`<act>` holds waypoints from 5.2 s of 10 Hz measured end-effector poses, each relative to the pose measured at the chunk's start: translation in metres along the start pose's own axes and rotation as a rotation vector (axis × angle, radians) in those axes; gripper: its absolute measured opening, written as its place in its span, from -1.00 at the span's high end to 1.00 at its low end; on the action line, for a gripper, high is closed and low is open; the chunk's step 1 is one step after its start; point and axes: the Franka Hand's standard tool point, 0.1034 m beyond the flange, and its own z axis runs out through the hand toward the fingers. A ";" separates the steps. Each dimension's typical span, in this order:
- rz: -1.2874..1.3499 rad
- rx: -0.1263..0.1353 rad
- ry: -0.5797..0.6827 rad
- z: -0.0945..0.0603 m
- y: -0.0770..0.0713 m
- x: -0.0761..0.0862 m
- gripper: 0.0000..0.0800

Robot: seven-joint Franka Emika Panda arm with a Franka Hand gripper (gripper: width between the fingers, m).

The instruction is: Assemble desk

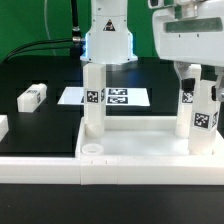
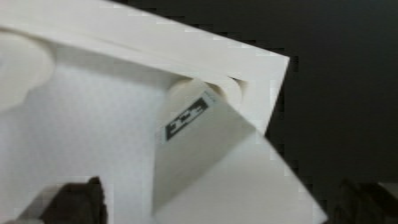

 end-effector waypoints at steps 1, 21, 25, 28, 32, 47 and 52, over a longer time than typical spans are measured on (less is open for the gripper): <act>-0.120 -0.012 0.002 -0.001 -0.003 0.002 -0.62; -1.633 -0.102 0.066 0.001 -0.011 -0.002 -0.62; -1.888 -0.149 0.049 0.005 -0.007 -0.002 -0.62; -1.928 -0.161 0.051 0.005 -0.005 0.001 -0.31; -1.901 -0.163 0.038 0.006 -0.002 0.001 0.25; -0.532 -0.120 0.136 0.003 0.013 0.024 0.25; -0.582 -0.107 0.134 -0.013 0.011 0.027 -0.35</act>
Offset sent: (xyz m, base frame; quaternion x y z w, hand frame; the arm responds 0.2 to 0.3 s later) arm 0.0000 0.0000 0.0000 0.0000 0.0000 -0.1296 0.9916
